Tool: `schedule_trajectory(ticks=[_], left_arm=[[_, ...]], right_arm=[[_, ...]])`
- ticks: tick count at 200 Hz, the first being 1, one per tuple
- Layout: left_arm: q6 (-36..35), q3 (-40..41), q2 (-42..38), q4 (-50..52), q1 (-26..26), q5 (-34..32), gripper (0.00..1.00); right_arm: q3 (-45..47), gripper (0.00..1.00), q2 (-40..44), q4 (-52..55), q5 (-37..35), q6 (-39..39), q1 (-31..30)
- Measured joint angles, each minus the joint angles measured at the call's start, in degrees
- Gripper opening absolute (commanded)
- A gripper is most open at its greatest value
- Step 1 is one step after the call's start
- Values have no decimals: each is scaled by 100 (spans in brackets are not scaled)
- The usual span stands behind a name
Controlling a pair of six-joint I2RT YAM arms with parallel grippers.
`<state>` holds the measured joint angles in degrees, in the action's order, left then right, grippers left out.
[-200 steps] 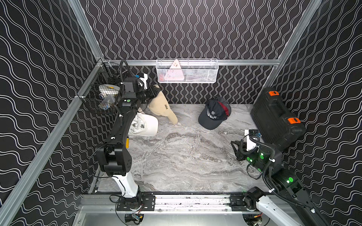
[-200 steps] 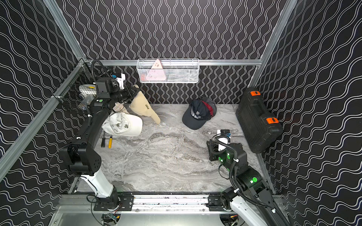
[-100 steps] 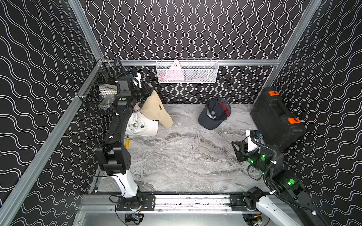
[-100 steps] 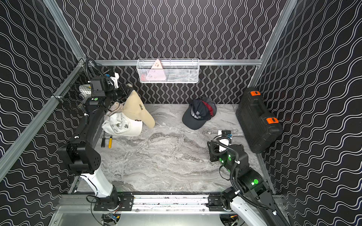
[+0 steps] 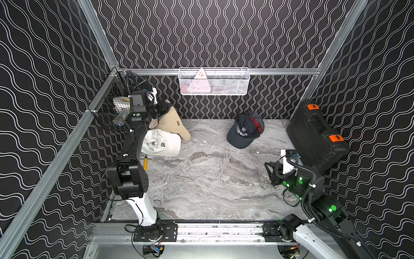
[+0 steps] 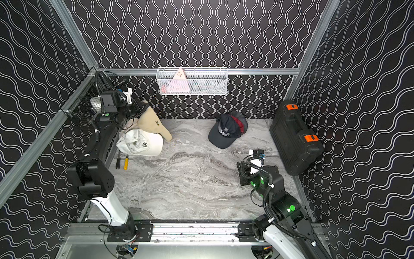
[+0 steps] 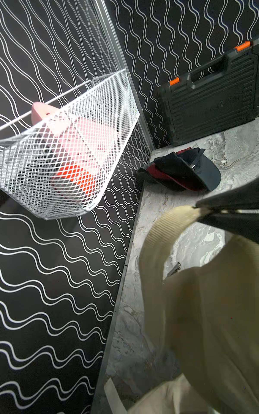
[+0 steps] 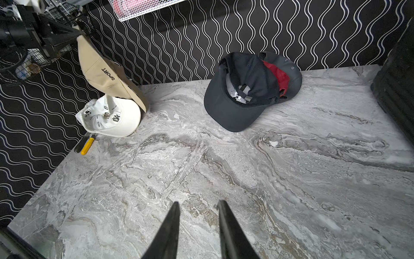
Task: Open the adjustable buckle of the baseball cap
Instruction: Place the baseball cap on the baseball cap.
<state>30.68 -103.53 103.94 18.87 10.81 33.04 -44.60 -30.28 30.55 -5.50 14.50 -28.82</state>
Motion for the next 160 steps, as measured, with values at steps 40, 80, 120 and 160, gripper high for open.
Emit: schedule_trajectory(ticks=[40,80,120,160], left_arm=[[164,378,-175,-24,262,-103,0],[221,612,-282,66,358,-367,26],[181,664,-444,212,326,-756,71],[-240,389,-553,529,-177,-1110,74]], right_arm=[[0,31,-57,-2,2,0,0],[0,32,-98,-2,7,0,0],[0,32,-103,-2,9,2,0],[0,32,-142,-4,33,4,0]])
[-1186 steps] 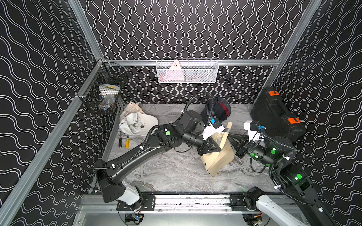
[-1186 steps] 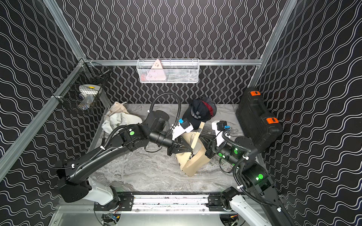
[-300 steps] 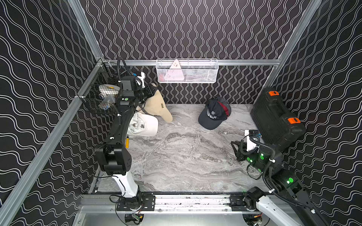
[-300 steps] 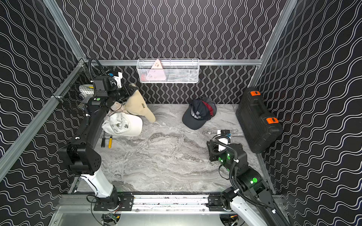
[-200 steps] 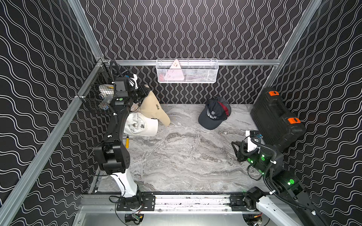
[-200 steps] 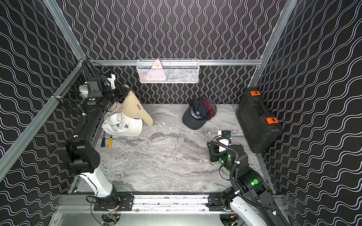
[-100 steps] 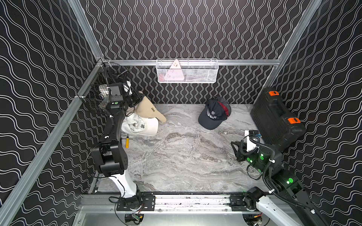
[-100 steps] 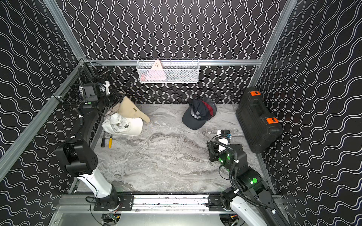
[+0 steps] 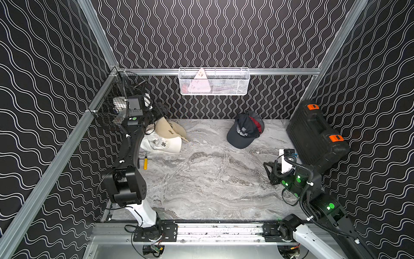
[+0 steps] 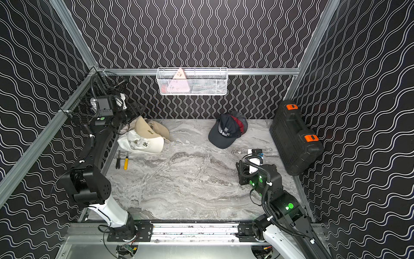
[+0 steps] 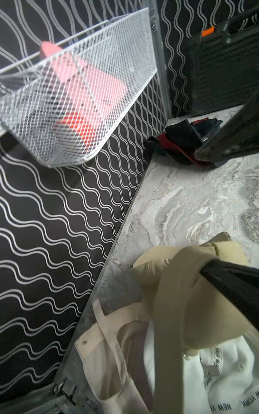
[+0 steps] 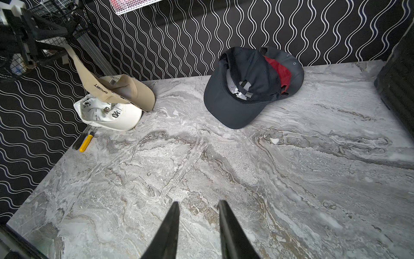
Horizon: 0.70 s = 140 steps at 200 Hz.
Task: Open the adjustable buckle of the baseball cap
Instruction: Place the baseball cap on the baseball cap.
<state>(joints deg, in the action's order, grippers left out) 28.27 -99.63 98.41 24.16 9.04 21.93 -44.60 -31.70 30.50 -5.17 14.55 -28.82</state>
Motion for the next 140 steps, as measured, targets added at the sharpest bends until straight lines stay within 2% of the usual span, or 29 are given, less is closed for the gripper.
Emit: schedule_trajectory(ticks=[32,67,102,140], left_arm=[[-459,-334,-20,286,-643,-542,78],[-643,-297,-232,389,-756,-1187,82],[-697,-275,-361,380,-811,-1296,83],[-868,-544,-81,426,-1307,-1034,82]], right_arm=[[0,33,-7,0,15,24,0],[26,33,131,2,11,42,0],[31,34,116,2,11,44,0],[31,35,103,2,11,76,0]])
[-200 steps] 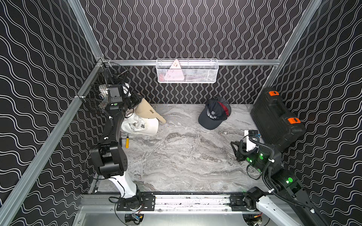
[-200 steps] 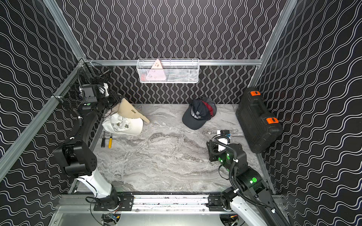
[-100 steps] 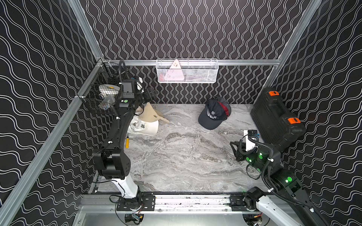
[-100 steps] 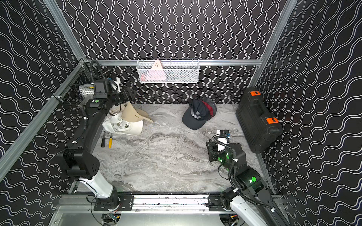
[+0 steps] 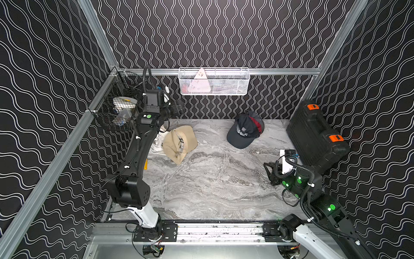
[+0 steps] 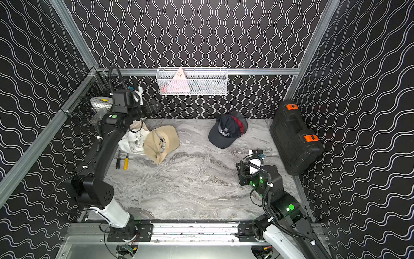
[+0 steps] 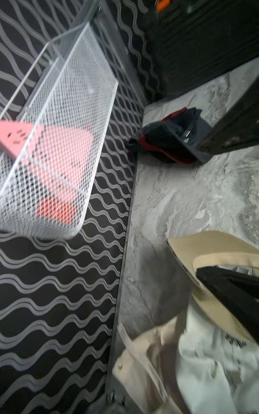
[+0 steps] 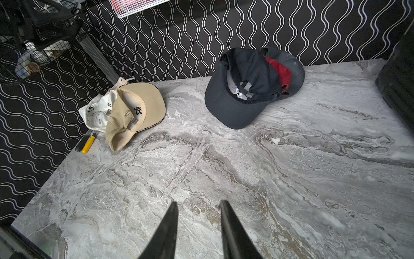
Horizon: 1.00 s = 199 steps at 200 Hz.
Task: Open the adjustable buckle of the baseball cap
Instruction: Place the baseball cap on the baseball cap.
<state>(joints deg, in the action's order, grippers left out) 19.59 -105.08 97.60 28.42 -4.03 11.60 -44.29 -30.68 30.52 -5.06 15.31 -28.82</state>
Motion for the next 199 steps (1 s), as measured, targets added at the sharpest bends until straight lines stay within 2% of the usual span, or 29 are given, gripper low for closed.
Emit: schedule_trajectory(ticks=[58,111,199], left_arm=[[-302,188,308,-37,-898,479,77],[-345,44,970,-177,-1600,693,78],[-271,-507,2326,-629,-1926,831,80]], right_arm=[[-184,37,-101,190,-48,48,0],[-214,38,-61,501,-435,146,0],[-101,40,96,662,-1064,214,0]])
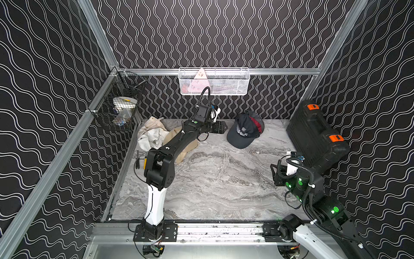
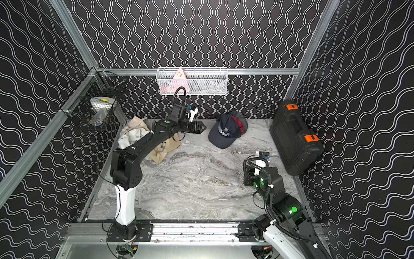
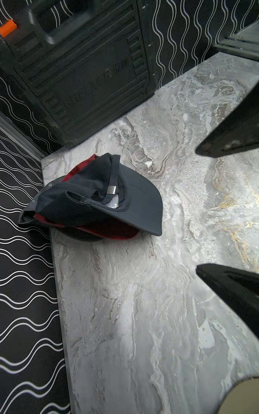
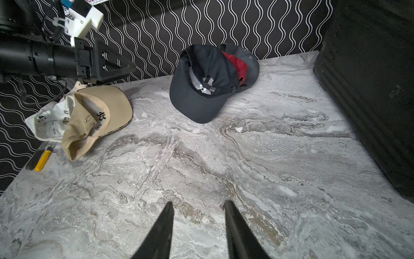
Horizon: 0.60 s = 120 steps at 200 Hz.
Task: Open the adjustable buckle of the baseball cap
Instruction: Place the baseball cap on the baseball cap, then pick up the baseball cap.
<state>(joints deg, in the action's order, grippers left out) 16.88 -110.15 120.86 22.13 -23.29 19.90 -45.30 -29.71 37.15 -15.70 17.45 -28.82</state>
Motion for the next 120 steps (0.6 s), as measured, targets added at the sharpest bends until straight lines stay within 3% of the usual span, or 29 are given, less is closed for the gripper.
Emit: schedule_trajectory(ticks=[63,120], left_arm=[[17,-778,1054,-234,-153,-26,79],[212,-896,1596,-575,-210,-44,78]], right_arm=[[87,41,-42,-4,-52,0,0],[140,44,-83,-26,-48,-15,0]])
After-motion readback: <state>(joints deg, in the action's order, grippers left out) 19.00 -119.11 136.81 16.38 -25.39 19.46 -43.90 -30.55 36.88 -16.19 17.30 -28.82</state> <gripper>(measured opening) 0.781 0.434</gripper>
